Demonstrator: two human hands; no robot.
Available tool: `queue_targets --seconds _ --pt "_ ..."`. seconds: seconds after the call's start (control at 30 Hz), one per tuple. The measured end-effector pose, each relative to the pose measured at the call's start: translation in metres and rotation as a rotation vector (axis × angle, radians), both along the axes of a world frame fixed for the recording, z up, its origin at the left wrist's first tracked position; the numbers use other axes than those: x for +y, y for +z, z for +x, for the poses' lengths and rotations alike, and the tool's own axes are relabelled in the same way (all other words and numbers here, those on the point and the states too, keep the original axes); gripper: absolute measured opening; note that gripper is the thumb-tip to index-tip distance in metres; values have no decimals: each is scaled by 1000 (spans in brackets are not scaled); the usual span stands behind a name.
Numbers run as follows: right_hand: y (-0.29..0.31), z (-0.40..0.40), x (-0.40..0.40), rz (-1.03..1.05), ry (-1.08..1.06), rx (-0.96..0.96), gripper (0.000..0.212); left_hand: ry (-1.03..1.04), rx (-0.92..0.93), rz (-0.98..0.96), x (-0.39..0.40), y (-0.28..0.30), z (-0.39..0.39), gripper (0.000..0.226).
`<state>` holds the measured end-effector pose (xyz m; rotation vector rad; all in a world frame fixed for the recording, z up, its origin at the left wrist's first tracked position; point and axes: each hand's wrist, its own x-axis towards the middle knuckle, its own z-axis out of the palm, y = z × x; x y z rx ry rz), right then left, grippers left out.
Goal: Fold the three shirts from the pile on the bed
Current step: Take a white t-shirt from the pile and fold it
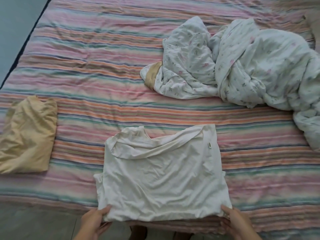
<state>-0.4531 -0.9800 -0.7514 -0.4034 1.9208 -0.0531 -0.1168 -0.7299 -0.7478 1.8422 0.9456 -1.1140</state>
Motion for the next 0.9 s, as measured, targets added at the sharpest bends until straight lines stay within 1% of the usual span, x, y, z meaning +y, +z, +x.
queue_targets --seconds 0.07,0.1,0.27,0.33,0.43,0.53,0.73,0.9 --pt "5 4 -4 -3 11 16 5 -3 9 -3 -1 10 3 15" --pt "5 5 -5 -2 -12 17 7 -2 8 -13 -1 12 4 12" --pt "13 2 -13 12 -18 -20 10 20 -6 -48 0 27 10 14" --pt "18 3 -17 -3 14 -2 3 -5 -8 -56 1 29 13 8" --pt "18 3 -21 -9 42 15 4 -2 -15 -56 4 29 15 23" --pt "20 4 -23 -27 52 -5 5 -13 -31 -35 3 28 14 30" --pt "19 6 -21 -19 30 11 15 -46 -15 18 5 23 14 29" --pt "19 9 -19 -2 20 31 13 -32 -9 12 3 27 14 15"
